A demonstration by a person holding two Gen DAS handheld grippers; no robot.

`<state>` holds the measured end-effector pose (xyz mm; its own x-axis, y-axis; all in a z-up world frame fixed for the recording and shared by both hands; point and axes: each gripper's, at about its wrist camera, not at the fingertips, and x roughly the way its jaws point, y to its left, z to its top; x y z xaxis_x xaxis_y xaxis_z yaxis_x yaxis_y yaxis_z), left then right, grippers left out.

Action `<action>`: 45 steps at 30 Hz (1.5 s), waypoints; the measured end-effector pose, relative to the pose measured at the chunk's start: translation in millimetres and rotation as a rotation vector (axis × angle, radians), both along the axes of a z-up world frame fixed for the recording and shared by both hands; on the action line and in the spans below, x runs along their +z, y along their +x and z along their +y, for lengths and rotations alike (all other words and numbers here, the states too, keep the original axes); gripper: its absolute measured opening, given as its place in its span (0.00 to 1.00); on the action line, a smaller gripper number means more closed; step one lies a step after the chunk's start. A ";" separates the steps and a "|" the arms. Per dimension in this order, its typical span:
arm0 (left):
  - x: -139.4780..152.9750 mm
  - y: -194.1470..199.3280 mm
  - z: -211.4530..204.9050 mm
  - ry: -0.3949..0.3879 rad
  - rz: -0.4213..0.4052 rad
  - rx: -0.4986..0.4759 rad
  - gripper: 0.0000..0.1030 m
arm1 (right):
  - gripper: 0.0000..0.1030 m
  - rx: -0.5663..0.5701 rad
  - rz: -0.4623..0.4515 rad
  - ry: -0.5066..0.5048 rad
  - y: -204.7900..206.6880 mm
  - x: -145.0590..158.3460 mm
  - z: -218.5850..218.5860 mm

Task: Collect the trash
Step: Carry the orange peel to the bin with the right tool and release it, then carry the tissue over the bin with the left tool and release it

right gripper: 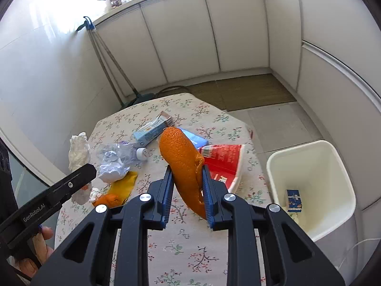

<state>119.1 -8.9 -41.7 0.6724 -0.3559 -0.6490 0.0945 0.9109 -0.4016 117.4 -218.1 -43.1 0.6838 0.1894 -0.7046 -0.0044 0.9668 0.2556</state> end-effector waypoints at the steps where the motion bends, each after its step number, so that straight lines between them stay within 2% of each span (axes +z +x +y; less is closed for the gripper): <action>1: -1.0 0.5 -6.8 -0.002 -0.003 -0.010 0.42 | 0.23 -0.021 -0.005 -0.003 -1.3 0.6 -8.0; 8: -11.4 4.7 -54.2 0.006 -0.006 -0.084 0.42 | 0.23 -0.219 -0.002 -0.015 -7.4 -3.3 -78.9; 12: -22.6 8.1 -78.7 0.028 0.006 -0.130 0.42 | 0.23 -0.355 0.046 -0.007 -5.4 -16.4 -123.7; 15: -30.4 11.0 -93.3 0.036 0.019 -0.160 0.42 | 0.27 -0.438 0.085 -0.007 -3.3 -26.9 -152.4; 17: -35.3 13.3 -102.4 0.040 0.025 -0.182 0.42 | 0.33 -0.484 0.103 -0.003 -4.7 -31.2 -167.5; 19: -38.2 16.1 -112.4 0.050 0.026 -0.201 0.42 | 0.50 -0.529 0.098 -0.019 -9.1 -30.2 -180.6; 24: -40.8 24.3 -145.4 0.081 0.014 -0.269 0.42 | 0.73 -0.659 0.062 -0.077 -28.2 -18.1 -215.8; 28: -38.9 35.2 -179.7 0.085 0.005 -0.323 0.43 | 0.83 -0.766 0.046 -0.091 -44.2 -14.5 -241.0; 36: -42.3 51.7 -239.6 0.072 0.039 -0.406 0.43 | 0.85 -0.843 0.043 -0.100 -59.4 -13.7 -268.3; 42: -56.3 60.7 -269.9 0.072 0.094 -0.445 0.44 | 0.86 -0.869 0.050 -0.092 -66.9 -12.4 -279.3; 44: -61.3 61.7 -276.7 0.071 0.117 -0.454 0.51 | 0.86 -0.866 0.056 -0.093 -67.8 -13.9 -280.5; 45: -62.8 61.4 -279.4 0.073 0.125 -0.454 0.57 | 0.86 -0.864 0.058 -0.094 -68.2 -14.1 -281.0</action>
<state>180.4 -288.3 -104.5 0.3749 -0.5463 -0.7490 0.4446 0.8149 -0.3718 49.2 -499.1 -57.3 0.5237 -0.4398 -0.7296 0.7510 0.6427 0.1516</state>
